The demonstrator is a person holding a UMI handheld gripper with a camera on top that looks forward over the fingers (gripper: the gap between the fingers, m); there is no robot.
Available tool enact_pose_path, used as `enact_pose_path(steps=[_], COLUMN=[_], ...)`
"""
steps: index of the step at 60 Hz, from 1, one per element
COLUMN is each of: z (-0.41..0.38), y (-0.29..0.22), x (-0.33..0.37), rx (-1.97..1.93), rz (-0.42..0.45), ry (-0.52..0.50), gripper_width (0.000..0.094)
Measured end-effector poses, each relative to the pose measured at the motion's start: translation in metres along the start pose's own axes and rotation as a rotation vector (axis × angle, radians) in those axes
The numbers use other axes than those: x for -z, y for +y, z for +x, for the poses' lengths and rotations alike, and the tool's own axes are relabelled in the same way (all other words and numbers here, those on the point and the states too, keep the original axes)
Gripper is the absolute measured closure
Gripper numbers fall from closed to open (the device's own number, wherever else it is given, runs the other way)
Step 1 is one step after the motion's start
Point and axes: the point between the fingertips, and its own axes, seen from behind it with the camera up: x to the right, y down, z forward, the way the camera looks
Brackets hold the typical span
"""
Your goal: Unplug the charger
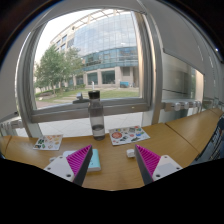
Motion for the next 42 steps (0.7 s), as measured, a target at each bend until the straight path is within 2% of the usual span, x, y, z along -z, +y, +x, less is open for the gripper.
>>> enact_pose_path(steps=[7, 17, 31, 42], z=[-0.021, -0.052, -0.065, -0.063], y=[0.052, 0.117, 0.125, 0.123], x=[0.027, 0.066, 0.108, 0.121], rx=[0.04, 0.061, 0.101, 0.12], rz=[-0.055, -0.141, -0.12, -0.101], ry=[-0.033, -0.144, -0.224, -0.232], gripper_width=[0.0085, 0.0082, 0.0082, 0.0082])
